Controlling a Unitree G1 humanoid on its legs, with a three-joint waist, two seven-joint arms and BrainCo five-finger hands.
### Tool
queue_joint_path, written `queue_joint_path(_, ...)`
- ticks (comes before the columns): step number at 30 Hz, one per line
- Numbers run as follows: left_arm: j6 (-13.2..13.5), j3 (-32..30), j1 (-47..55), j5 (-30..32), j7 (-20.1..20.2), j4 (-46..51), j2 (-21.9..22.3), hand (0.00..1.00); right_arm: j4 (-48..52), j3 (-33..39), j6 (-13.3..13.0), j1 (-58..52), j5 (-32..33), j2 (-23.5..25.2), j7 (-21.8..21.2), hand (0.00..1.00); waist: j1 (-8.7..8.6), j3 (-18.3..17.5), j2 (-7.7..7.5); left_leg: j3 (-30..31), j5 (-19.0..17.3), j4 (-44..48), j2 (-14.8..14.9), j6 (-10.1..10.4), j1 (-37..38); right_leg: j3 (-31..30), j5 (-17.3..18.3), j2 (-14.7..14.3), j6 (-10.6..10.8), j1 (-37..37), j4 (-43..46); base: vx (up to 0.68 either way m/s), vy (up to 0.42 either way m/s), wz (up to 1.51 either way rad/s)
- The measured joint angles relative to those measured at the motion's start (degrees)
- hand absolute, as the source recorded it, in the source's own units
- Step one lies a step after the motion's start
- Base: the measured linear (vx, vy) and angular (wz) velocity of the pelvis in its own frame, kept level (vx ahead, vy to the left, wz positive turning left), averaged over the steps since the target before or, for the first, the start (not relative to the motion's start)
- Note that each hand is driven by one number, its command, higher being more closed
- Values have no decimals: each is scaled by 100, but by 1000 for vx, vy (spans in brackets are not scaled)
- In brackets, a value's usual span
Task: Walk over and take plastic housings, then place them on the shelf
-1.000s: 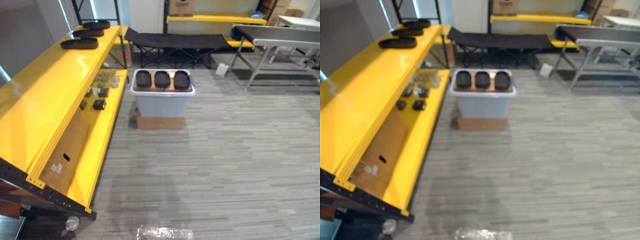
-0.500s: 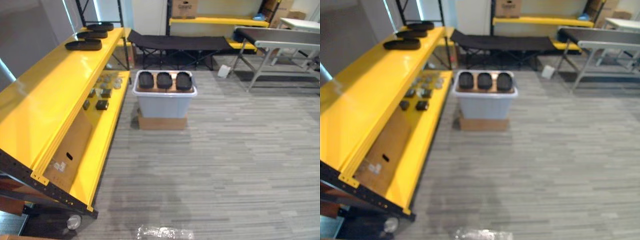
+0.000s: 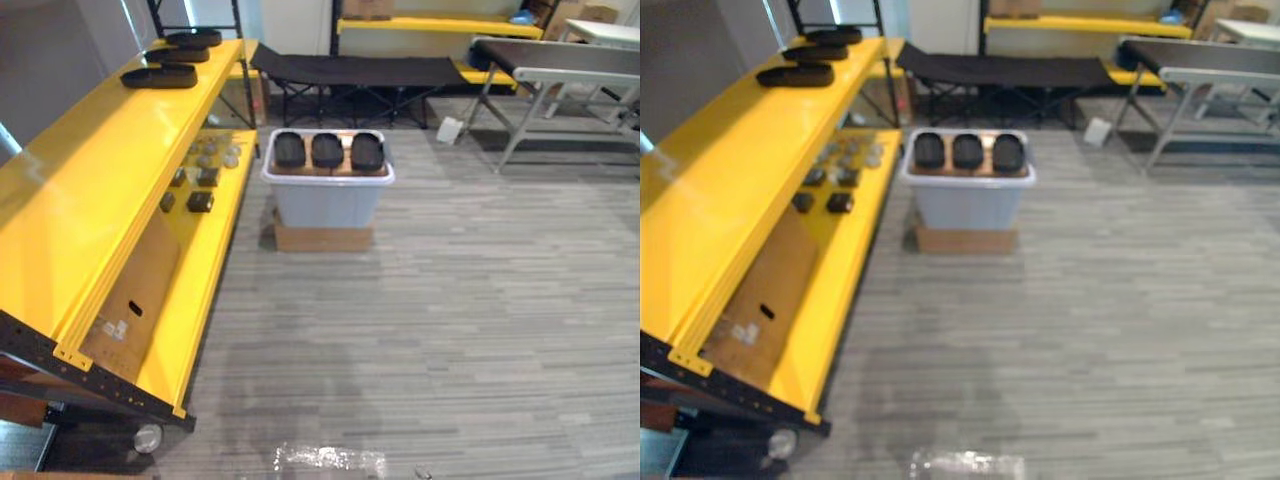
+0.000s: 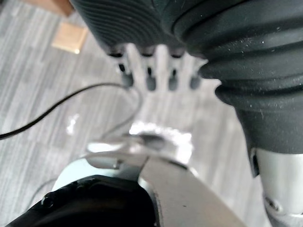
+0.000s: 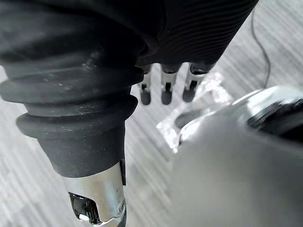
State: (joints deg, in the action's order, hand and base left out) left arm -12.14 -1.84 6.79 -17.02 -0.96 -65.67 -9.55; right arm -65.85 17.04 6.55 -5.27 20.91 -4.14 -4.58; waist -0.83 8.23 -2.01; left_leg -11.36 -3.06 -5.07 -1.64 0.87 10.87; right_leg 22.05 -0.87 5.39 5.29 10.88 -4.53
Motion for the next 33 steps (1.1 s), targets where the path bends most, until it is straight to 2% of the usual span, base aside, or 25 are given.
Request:
queue_joint_path(3,80,64,-9,202,-14,37,14,0,26,47,15,59,-94,-4,54,0,-9,11,-13,76,5,2,-59,-30,-88,129,166,116,82,-138,239,-29,17,20)
queue_joint_path(5,206,245,-59,1275,-182,263,73,0,93,149,-46,33,0,-37,101,0,2,124,76,154,-45,4,-157,-180,-146,247,586,492,273,-639,1461,16,100,40)
queue_joint_path(6,234,322,-53,1518,-249,323,102,0,131,148,-64,60,84,-75,98,0,11,167,121,153,-52,3,-166,-271,-143,264,636,605,297,-843,1919,14,122,8)
queue_joint_path(7,222,392,-65,1761,-324,414,104,0,246,149,-166,117,196,-99,82,0,0,276,157,162,-39,6,-166,-359,-68,218,631,832,285,-1250,2886,27,121,-3)
queue_joint_path(8,206,475,-90,1786,-350,427,104,0,312,149,-215,121,237,-78,69,0,-11,322,161,174,-50,30,-168,-408,-11,138,682,928,258,-1496,3332,102,162,-2)
queue_joint_path(9,163,542,-163,1806,-401,426,43,0,378,150,-322,85,300,-21,18,0,-30,374,171,196,-87,34,-139,-438,110,-6,904,938,100,-1647,3609,135,124,2)
queue_joint_path(10,109,541,-198,1805,-444,419,-13,0,376,145,-395,42,295,32,-49,0,-31,377,105,223,-123,35,-76,-423,127,-130,1081,818,101,-1710,3455,164,67,20)
queue_joint_path(11,50,534,-308,1805,-447,387,-55,0,373,191,-514,-69,265,117,-94,0,-47,401,49,332,-155,36,41,-377,154,-252,1082,584,101,-1753,2994,89,25,21)
queue_joint_path(12,46,533,-334,1805,-446,383,-57,0,373,215,-532,-96,265,136,-105,0,-49,412,42,349,-165,36,67,-362,156,-270,1080,534,104,-1766,2892,110,-7,30)
queue_joint_path(14,26,330,-417,1822,-436,376,21,0,371,375,-638,-359,201,252,-139,0,-98,425,44,443,-295,38,265,-176,226,-318,826,275,88,-1952,2060,206,-20,18)
queue_joint_path(16,28,-27,-375,1835,-439,378,105,0,396,438,-658,-584,68,309,-123,0,-115,420,32,374,-471,40,314,42,444,-318,443,256,33,-2083,1752,278,-52,-8)
queue_joint_path(17,49,-247,-290,1803,-441,412,148,0,454,474,-650,-718,18,360,-123,0,-127,407,12,262,-748,258,306,142,554,-344,274,283,-62,-2176,1737,275,-77,-25)
queue_joint_path(19,76,-283,-232,1766,-452,497,159,0,478,562,-593,-763,-57,396,-131,0,-141,396,7,240,-1182,684,332,249,550,-380,249,295,-195,-2285,1934,305,-142,-14)
queue_joint_path(20,80,-395,-200,1680,-483,612,214,0,481,665,-476,-810,-121,386,-149,0,-167,379,55,265,-1556,1059,436,293,515,-378,285,260,-350,-2305,2166,345,-194,5)
queue_joint_path(21,89,-441,-205,1646,-518,629,284,0,463,723,-386,-834,-154,344,-153,0,-175,358,151,276,-1718,1225,562,348,516,-350,216,190,-401,-2317,2331,428,-220,15)
queue_joint_path(22,98,-473,-140,1439,-564,622,412,0,427,832,-263,-888,-204,267,-197,0,-158,192,360,268,-1897,1532,873,503,494,-260,393,-40,-530,-2283,2513,518,-228,10)
queue_joint_path(23,97,-486,-114,1290,-581,644,404,0,363,891,-231,-844,-397,231,-201,0,-157,135,435,275,-1865,2035,1015,586,321,-168,496,-111,-624,-2250,2588,626,-317,8)
queue_joint_path(24,84,-540,-121,1079,-592,671,430,0,358,931,-231,-768,-653,140,-182,0,-167,127,453,307,-1649,3032,1150,700,-145,-157,641,-162,-735,-2118,2578,512,-289,3)
queue_joint_path(25,75,-636,-134,1021,-610,673,434,0,362,919,-232,-749,-785,82,-191,0,-161,117,484,302,-1486,3678,1250,684,-418,-140,702,-199,-745,-2012,2481,487,-297,13)
queue_joint_path(27,64,-711,-178,968,-671,657,495,0,338,864,-273,-597,-1077,-83,-195,0,-148,300,607,207,-1415,5804,1805,552,-1373,59,715,-457,-753,-1128,1847,540,-267,34)
queue_joint_path(29,42,-666,-177,1060,-622,674,470,0,291,770,-398,-383,-1094,-147,-248,0,-1,389,476,138,-1498,5971,1630,459,-1756,51,715,-418,-753,-414,1376,415,-184,7)
queue_joint_path(30,65,-620,-124,1142,-574,720,447,0,301,631,-535,-160,-1081,-242,-298,0,122,397,451,143,-1509,5471,1362,441,-2052,-31,713,-375,-749,-179,1153,320,-54,-40)
queue_joint_path(31,128,-579,-38,1335,-515,852,489,0,357,591,-632,167,-1027,-310,-304,0,229,397,452,155,-1477,4601,1073,408,-2348,-162,723,-344,-710,-72,990,303,-5,-53)
queue_joint_path(32,166,-578,-9,1410,-510,870,493,0,429,571,-675,307,-983,-312,-305,0,284,399,454,172,-1396,4085,947,384,-2473,-230,741,-329,-697,-40,939,327,79,-66)
queue_joint_path(33,223,-582,76,1533,-520,872,534,0,603,470,-788,535,-923,-362,-303,0,408,442,475,325,-851,2627,621,376,-2641,-380,880,-297,-628,77,839,322,132,-55)
